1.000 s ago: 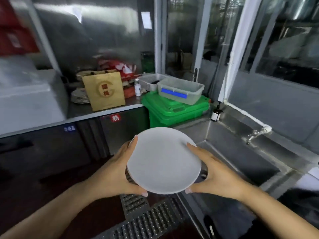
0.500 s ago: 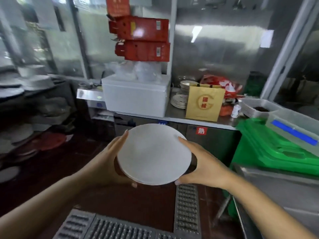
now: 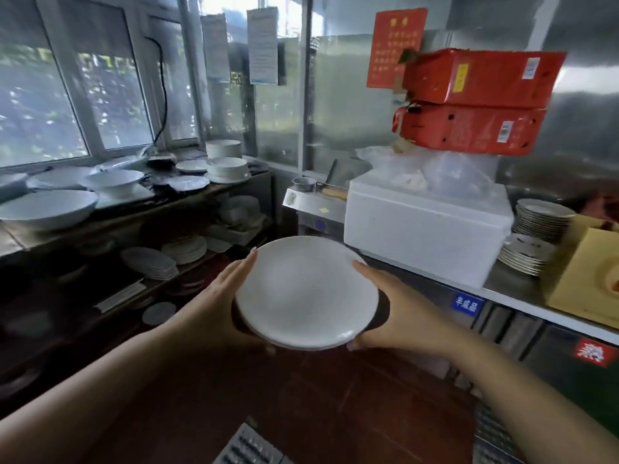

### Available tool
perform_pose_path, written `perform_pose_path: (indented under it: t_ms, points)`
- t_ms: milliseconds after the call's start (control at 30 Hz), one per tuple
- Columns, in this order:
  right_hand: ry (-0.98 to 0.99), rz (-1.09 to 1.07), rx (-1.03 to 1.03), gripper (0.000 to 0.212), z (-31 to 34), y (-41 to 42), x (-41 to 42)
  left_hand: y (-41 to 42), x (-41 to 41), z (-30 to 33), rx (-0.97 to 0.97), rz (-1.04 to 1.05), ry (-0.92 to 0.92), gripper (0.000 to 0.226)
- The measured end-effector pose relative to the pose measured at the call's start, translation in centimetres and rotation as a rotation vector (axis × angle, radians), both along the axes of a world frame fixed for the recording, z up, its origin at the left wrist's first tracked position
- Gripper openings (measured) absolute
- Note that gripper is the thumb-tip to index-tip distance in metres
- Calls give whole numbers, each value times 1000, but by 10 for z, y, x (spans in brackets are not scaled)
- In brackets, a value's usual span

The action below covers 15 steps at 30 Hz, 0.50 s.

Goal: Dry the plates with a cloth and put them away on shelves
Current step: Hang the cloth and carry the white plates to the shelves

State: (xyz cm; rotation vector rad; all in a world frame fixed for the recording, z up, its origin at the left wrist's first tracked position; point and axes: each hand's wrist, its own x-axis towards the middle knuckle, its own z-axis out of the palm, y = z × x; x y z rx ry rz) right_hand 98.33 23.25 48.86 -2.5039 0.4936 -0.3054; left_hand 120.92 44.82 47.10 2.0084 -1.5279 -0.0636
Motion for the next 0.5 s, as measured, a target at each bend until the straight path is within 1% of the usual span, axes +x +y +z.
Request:
perform_pose_path:
  t_ms: [100,233,300,500]
  points:
    - [25,83,-14,130,2,-9,74,11,54,-4,-50,65,30,136]
    - [44,208,-3,120,0,-25,175,20,123,-15,-66,185,53,141]
    - [63,287,18,119,-4,-35,228,23,157,-20,-64,250,72,143]
    - [56,499,18,134,-10,-53,395,28,262,-22,-49,428,119,141]
